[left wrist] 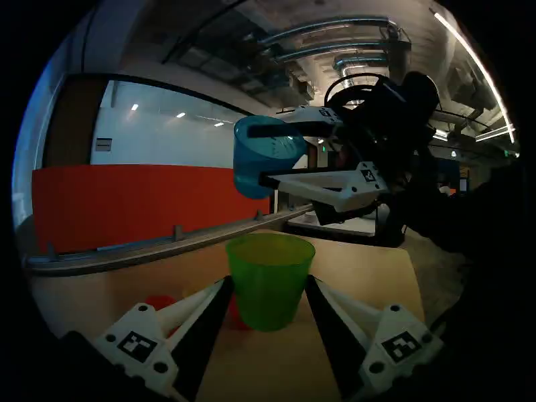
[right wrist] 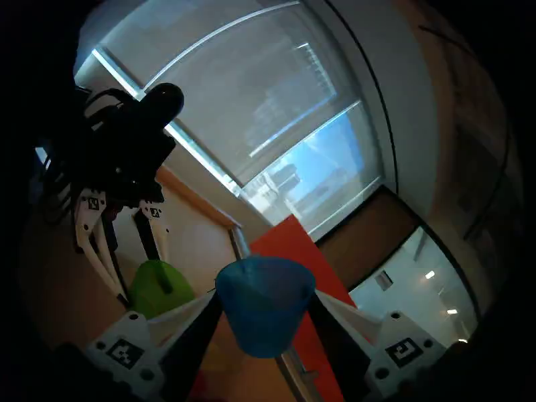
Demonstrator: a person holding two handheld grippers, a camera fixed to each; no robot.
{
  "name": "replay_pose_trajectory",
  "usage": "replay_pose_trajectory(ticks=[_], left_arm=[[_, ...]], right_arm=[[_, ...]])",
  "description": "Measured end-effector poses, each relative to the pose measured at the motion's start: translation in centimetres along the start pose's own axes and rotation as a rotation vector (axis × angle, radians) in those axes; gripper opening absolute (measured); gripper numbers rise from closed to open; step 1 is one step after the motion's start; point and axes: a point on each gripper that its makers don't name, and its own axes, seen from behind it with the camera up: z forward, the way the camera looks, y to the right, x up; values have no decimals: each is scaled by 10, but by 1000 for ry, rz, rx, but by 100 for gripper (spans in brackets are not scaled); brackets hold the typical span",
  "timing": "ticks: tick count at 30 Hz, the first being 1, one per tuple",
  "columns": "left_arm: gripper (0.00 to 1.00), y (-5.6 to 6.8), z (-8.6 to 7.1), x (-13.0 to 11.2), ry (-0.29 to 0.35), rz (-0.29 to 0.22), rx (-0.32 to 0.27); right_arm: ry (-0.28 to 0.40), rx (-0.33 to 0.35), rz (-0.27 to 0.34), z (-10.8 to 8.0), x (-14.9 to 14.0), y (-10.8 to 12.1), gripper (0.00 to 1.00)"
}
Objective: Pour water
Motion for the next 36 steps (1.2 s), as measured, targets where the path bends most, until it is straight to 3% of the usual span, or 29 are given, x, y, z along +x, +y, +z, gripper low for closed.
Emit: replay_pose_trajectory(ticks=[18,36], left_arm=[[79,-4,4,1,9,-11,-4],[79,-1,6,3,10,-6,-10]], right_arm=[[-41,-9,-125,7,-2,6,88],[-47,-21,-187,7,3,11,88]])
